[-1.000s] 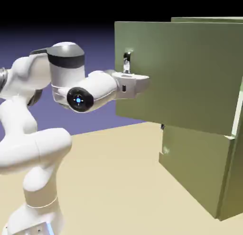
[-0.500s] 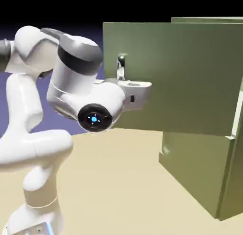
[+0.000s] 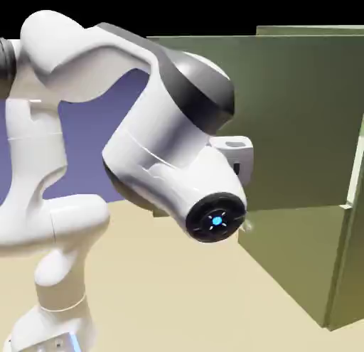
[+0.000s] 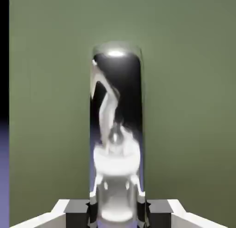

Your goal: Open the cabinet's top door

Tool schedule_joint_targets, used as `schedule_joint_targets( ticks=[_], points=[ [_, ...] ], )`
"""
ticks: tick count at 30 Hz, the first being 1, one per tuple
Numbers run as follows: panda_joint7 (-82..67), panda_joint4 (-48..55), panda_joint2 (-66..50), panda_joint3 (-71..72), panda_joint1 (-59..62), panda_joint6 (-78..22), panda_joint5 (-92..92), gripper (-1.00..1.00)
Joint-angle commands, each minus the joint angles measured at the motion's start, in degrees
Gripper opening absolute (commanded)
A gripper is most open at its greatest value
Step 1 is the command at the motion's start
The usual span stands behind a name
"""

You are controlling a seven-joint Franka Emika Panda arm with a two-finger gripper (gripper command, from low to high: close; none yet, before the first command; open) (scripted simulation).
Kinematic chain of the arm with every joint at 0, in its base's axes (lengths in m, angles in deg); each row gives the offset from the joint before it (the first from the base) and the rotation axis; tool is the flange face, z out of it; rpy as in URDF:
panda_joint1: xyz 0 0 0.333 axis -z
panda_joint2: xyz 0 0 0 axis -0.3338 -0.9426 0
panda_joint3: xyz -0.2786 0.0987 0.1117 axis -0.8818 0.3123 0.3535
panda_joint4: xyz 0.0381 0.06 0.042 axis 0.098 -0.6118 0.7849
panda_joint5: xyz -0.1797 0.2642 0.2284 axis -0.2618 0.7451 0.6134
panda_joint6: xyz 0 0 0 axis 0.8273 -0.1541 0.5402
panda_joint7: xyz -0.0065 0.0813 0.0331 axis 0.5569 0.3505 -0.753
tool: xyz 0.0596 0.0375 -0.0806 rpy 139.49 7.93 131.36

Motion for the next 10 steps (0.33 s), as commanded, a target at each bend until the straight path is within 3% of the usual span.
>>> schedule_joint_targets(
  ticks=[1,9,10],
  points=[
    [-0.34,2.08,1.97,0.00,-0.27,-0.56,-1.01,-1.00],
    [-1.38,17.41,15.40,0.84,-2.08,-5.38,-6.87,-1.00],
    [-1.38,17.41,15.40,0.84,-2.08,-5.38,-6.87,1.00]
  ],
)
